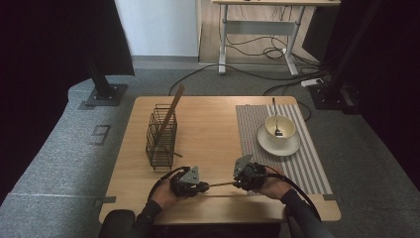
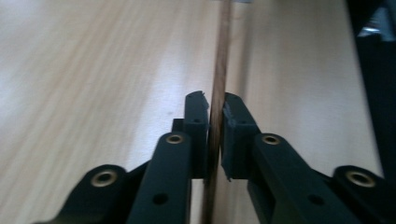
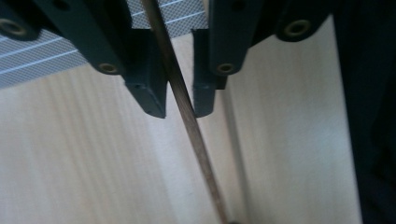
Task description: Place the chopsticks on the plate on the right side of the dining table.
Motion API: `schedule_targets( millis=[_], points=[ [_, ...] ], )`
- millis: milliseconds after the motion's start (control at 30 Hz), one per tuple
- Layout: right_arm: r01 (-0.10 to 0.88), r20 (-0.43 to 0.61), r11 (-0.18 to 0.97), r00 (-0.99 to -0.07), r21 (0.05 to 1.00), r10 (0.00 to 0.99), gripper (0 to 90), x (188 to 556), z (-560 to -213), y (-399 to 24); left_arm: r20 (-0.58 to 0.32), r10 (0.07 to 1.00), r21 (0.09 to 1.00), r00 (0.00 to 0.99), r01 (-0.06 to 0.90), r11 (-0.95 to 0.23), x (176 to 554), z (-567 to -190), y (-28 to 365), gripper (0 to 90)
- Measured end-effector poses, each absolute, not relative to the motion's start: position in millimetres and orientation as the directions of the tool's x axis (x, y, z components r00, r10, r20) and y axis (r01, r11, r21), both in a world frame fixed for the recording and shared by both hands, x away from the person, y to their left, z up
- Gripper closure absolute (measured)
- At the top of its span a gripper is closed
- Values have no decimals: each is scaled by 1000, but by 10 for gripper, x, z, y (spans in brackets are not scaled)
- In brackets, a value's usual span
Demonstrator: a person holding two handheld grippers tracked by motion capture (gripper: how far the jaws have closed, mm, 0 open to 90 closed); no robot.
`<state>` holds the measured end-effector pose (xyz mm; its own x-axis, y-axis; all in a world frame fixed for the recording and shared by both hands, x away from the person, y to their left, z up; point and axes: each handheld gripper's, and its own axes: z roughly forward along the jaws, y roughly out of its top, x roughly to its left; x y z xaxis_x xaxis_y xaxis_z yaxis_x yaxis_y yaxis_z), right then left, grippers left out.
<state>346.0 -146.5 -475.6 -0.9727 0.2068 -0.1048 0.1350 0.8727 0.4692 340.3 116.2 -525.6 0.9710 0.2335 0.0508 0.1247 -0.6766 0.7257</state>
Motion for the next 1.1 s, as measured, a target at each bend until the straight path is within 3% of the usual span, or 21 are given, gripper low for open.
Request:
schedule_targets(
  millis=[133,400,700,1000,1100],
  points=[
    [121,-49,872,-985,474,163,834,3442,-4755,-1463,76,297,736,952,148,-661,3420,-5255,1181,656],
    [146,-59,859,-978,491,200,834,3432,-4726,-1516,66,366,751,928,195,-631,3449,-5271,1187,461],
    [172,-68,845,-969,506,238,833,3422,-4692,-1655,22,474,762,880,292,-578,3523,-5292,1192,163],
    [205,-72,827,-957,523,282,832,3429,-4668,-1817,10,504,746,864,329,-579,3549,-5387,1156,0],
    [223,-74,818,-949,530,307,832,3437,-4665,-1876,1,510,736,860,345,-582,3562,-5426,1152,0]
  ],
)
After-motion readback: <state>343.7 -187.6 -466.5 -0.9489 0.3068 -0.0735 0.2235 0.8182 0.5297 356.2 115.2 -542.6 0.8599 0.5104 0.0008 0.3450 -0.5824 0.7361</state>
